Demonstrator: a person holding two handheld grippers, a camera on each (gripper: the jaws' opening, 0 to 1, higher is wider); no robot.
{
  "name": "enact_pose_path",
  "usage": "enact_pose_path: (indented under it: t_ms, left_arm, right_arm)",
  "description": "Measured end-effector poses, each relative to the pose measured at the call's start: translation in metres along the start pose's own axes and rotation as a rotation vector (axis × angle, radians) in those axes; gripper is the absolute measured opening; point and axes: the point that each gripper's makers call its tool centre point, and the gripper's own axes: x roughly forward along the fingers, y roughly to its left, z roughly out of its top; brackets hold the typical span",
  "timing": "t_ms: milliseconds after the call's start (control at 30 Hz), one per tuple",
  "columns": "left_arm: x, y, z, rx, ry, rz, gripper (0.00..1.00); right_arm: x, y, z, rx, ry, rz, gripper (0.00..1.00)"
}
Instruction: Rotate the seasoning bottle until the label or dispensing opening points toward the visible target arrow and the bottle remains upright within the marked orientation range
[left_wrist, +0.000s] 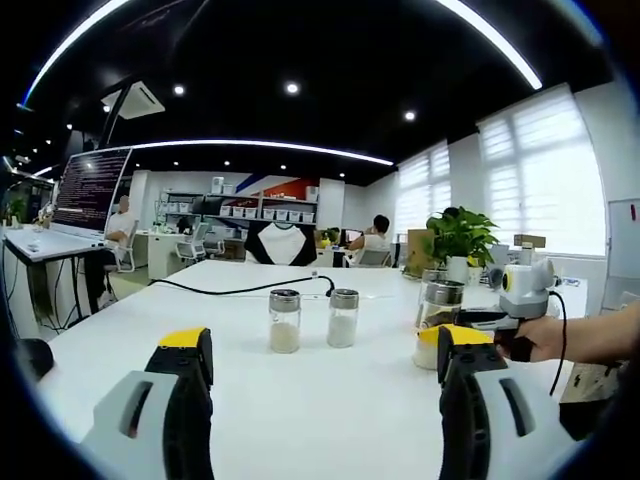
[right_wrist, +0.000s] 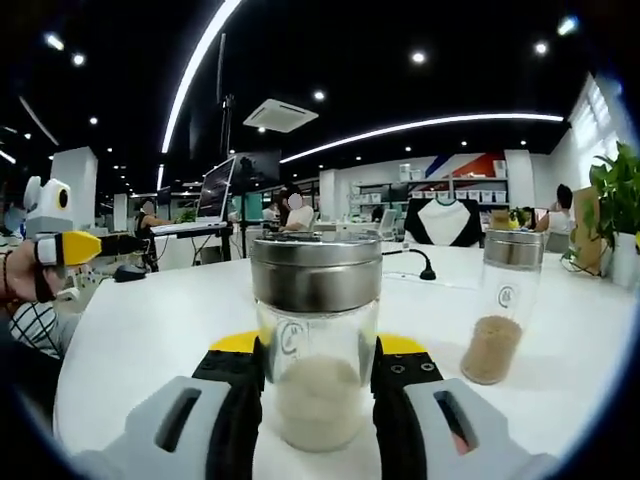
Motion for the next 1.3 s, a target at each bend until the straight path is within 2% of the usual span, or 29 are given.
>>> enact_pose_path:
  t_ms: [233,367,467,633,733,833,900,1000,1067,1133,1200,1300]
  left_arm:
    - [-0.001,0.002,0.0,-0.007,0.005,-0.001,0.98]
    - [-0.002,0.002,0.001,-0.006,0.002,0.0,0.98]
    - [-0.001,-0.004,0.003,-0.003,-0.009,-0.029,0.98]
    - [0.001,-0.008,0.01,0.03,-0.024,-0.039,0.98]
    - [0.003,-0.008,0.008,0.01,-0.017,-0.04,0.98]
    - [0.003,-0.009,0.005,0.005,-0.004,-0.043,0.98]
    - [0.003,-0.01,0.004,0.007,-0.002,-0.044,0.98]
    - [0.003,-0.01,0.001,0.003,0.004,-0.044,0.98]
    - [0.003,-0.009,-0.001,-0.005,0.006,-0.045,0.97]
    - [0.004,-0.009,-0.002,-0.013,0.01,-0.044,0.97]
    - [0.004,-0.008,-0.003,-0.017,0.011,-0.044,0.97]
    - [0.004,-0.007,-0.001,-0.031,-0.005,-0.036,0.99]
  right_arm:
    - [0.0,0.002,0.0,-0.002,0.0,0.054,0.4]
    - [-0.002,0.005,0.0,0.011,-0.004,0.118,0.4]
    - [-0.003,0.006,-0.001,0.02,-0.008,0.137,0.41]
    - [-0.004,0.008,-0.001,0.01,-0.005,0.171,0.41]
    - [-0.004,0.009,-0.001,0.006,0.002,0.18,0.41]
    - [-0.004,0.01,-0.001,-0.002,0.014,0.182,0.41]
    - [-0.004,0.01,-0.002,-0.043,0.033,0.18,0.41]
    - [-0.004,0.009,-0.003,-0.027,0.031,0.17,0.41]
    - [-0.005,0.002,-0.004,-0.025,0.035,0.114,0.48]
    - [-0.008,0.002,-0.005,-0.046,0.039,0.106,0.55]
    - [-0.013,0.005,-0.006,-0.019,0.043,0.101,0.54]
    - [-0.017,0.003,-0.008,-0.028,0.039,0.037,0.57]
